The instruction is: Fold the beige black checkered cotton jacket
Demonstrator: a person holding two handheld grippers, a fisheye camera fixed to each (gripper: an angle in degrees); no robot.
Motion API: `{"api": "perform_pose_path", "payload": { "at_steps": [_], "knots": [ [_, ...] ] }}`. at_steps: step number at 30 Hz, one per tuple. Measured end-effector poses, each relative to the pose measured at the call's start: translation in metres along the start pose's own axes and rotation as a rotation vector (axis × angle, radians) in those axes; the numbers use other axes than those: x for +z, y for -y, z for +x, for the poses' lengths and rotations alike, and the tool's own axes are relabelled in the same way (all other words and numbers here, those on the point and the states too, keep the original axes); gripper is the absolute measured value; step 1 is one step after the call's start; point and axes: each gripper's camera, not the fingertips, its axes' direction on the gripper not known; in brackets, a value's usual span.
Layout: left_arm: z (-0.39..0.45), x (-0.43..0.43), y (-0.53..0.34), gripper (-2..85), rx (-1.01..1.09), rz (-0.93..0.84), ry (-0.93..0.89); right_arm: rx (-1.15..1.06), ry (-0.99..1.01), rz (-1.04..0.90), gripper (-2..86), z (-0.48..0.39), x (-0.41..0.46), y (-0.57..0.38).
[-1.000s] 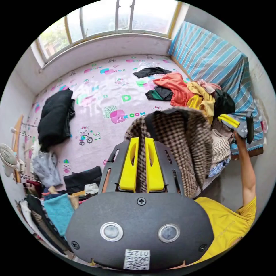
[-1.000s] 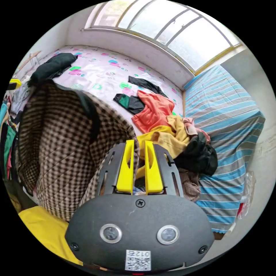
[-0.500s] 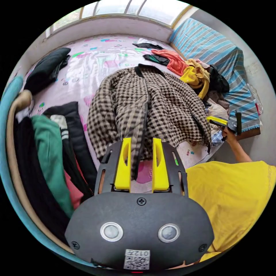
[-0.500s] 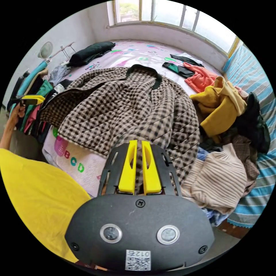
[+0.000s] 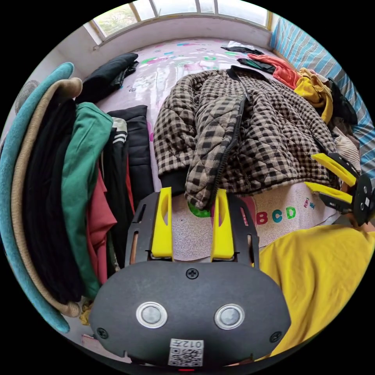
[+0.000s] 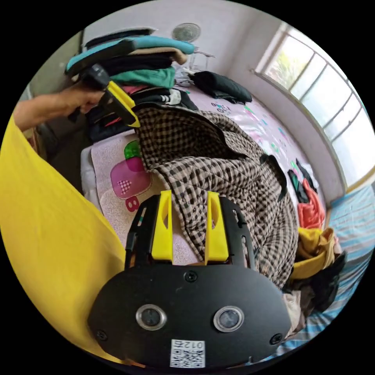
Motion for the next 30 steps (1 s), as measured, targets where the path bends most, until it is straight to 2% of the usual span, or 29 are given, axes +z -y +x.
{"api": "perform_pose_path", "payload": {
  "at_steps": [3, 6, 8, 9, 11, 12, 14, 17, 21, 23, 24, 26, 30],
  "knots": [
    [-0.003, 0.015, 0.015, 5.8, 0.010, -0.019, 0.012, -0.128, -0.061, -0.003, 12.9, -0.018, 0.020, 0.005],
    [-0.014, 0.014, 0.031, 3.4, 0.053, -0.046, -0.082, -0.232, -0.141, -0.068, 11.2, -0.022, 0.050, 0.010],
    [-0.037, -0.001, 0.044, 3.4, 0.053, -0.025, -0.282, -0.235, -0.208, -0.104, 4.3, -0.010, 0.067, 0.013],
    [-0.045, -0.007, 0.047, 3.4, 0.047, -0.006, -0.347, -0.230, -0.195, -0.113, 3.7, -0.005, 0.070, 0.014],
    [-0.074, -0.043, 0.061, 3.8, 0.031, 0.106, -0.572, -0.166, 0.036, -0.179, 2.4, 0.021, 0.075, 0.025],
    [-0.079, -0.054, 0.065, 3.9, 0.034, 0.138, -0.608, -0.129, 0.119, -0.194, 2.3, 0.029, 0.076, 0.029],
    [-0.076, -0.099, 0.082, 4.0, 0.115, 0.233, -0.675, 0.006, 0.490, -0.279, 2.1, 0.060, 0.089, 0.039],
    [-0.030, -0.129, 0.106, 3.9, 0.333, 0.237, -0.694, 0.030, 0.788, -0.352, 2.0, 0.074, 0.109, 0.041],
    [0.057, -0.078, 0.128, 3.4, 0.543, 0.018, -0.657, 0.115, 0.858, -0.366, 1.9, 0.088, 0.134, 0.018],
    [0.105, -0.010, 0.126, 2.9, 0.648, -0.198, -0.726, 0.244, 0.943, -0.356, 1.6, 0.113, 0.141, -0.008],
    [0.113, 0.006, 0.123, 2.8, 0.662, -0.242, -0.747, 0.289, 0.967, -0.340, 1.6, 0.123, 0.141, -0.016],
    [0.125, 0.064, 0.113, 2.6, 0.596, -0.356, -0.858, 0.488, 1.066, -0.279, 1.4, 0.163, 0.139, -0.055],
    [0.115, 0.108, 0.099, 2.4, 0.460, -0.364, -0.934, 0.664, 1.060, -0.231, 1.2, 0.202, 0.129, -0.113]
  ]
}}
